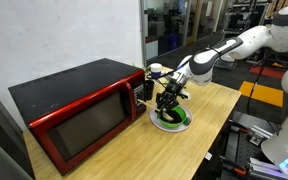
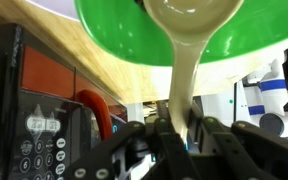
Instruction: Use the ladle to scoop some of the contents in the light green bowl into the green pot on the right
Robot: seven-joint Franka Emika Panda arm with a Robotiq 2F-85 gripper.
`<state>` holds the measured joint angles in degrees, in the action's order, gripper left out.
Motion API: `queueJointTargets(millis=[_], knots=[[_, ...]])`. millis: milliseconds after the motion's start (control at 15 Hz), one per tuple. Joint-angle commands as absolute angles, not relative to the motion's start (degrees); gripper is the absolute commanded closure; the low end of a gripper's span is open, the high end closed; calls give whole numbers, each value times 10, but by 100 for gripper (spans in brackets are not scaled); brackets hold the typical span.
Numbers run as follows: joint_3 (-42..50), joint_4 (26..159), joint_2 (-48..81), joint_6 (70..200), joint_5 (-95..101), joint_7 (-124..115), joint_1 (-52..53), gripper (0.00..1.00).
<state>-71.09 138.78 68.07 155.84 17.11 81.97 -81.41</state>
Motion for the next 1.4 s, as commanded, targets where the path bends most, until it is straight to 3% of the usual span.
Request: queueJointTargets(millis=[0, 1333], knots=[[-712, 1381, 636, 1541, 166, 833, -802, 94], [-716, 1391, 607, 1518, 156, 880, -831, 94]])
